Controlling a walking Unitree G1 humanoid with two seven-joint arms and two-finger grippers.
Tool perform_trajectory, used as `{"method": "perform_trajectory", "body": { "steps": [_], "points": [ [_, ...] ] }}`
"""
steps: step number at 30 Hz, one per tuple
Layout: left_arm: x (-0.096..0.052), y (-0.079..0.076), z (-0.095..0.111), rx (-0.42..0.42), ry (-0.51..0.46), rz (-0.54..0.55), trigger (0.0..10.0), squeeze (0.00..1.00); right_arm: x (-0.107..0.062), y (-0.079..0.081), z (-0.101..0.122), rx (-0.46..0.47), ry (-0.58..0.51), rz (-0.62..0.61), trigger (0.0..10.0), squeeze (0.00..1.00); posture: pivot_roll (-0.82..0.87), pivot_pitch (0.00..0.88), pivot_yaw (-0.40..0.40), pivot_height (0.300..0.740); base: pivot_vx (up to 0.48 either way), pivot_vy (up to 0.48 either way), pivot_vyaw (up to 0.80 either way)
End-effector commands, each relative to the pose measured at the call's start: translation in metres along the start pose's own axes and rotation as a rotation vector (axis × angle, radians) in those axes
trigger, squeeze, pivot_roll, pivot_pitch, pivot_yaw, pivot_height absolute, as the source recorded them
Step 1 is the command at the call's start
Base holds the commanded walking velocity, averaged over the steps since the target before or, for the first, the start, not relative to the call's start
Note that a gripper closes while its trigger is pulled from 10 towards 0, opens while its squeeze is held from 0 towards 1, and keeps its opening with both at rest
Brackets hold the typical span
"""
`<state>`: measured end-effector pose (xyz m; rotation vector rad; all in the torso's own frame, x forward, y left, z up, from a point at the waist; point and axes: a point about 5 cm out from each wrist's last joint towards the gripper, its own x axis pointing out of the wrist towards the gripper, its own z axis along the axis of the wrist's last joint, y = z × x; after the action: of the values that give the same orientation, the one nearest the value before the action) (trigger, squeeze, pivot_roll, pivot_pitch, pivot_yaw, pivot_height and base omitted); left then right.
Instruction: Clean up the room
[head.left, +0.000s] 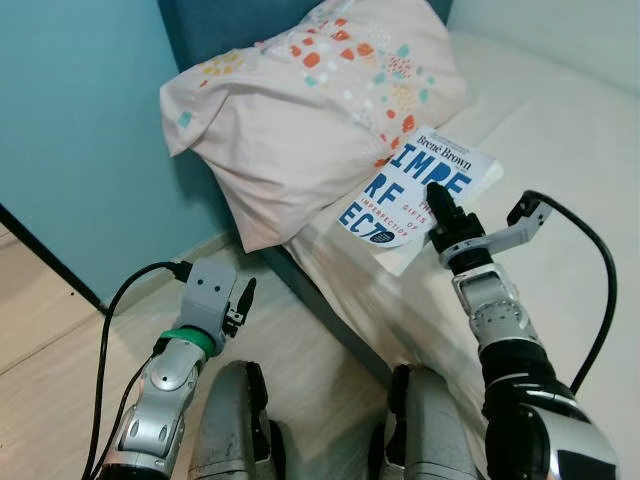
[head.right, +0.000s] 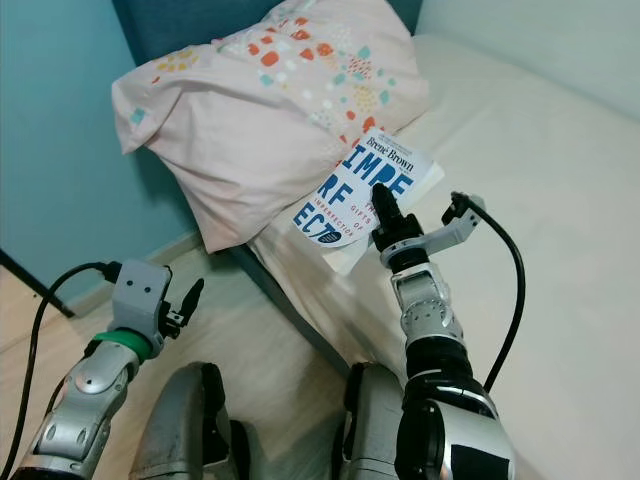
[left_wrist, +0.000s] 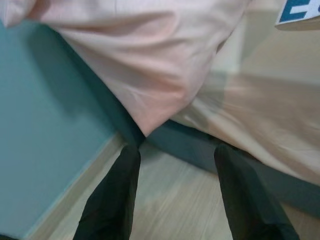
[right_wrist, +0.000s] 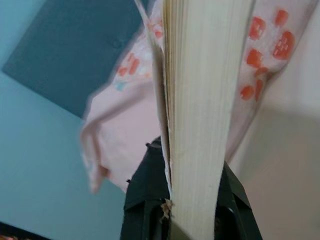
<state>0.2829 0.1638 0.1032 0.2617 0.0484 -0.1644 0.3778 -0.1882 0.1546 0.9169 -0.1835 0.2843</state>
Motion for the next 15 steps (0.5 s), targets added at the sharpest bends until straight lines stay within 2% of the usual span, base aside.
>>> {"method": "perform_trajectory", "body": {
  "steps": [1,8,10,14,15],
  "points": [
    [-0.008,0.001,-0.006,0.003,0.034,-0.004,10.0,0.00,0.004,-0.003,0.007,-0.008,0.025,-0.023,10.0,0.00,0.17,0.232,0.037,0.550,0.000,0.000,0.00],
    [-0.011,0.004,-0.005,0.004,0.041,0.000,10.0,0.00,0.006,-0.008,0.012,-0.022,0.079,-0.058,10.0,0.00,0.18,0.252,0.043,0.550,0.000,0.000,0.00],
    [-0.016,0.008,-0.004,0.009,0.047,0.001,10.0,0.00,0.006,-0.013,0.023,-0.063,0.089,-0.095,10.0,0.00,0.19,0.280,0.061,0.550,0.000,0.000,0.00],
    [-0.019,0.010,-0.003,0.013,0.050,0.000,10.0,0.00,0.007,-0.013,0.028,-0.079,0.085,-0.097,10.0,0.00,0.20,0.282,0.063,0.550,0.000,0.000,0.00],
    [-0.025,0.014,0.000,0.023,0.056,-0.001,10.0,0.00,0.010,-0.012,0.034,-0.079,0.089,-0.085,10.0,0.00,0.23,0.306,0.069,0.550,0.000,0.000,0.00]
  ]
}}
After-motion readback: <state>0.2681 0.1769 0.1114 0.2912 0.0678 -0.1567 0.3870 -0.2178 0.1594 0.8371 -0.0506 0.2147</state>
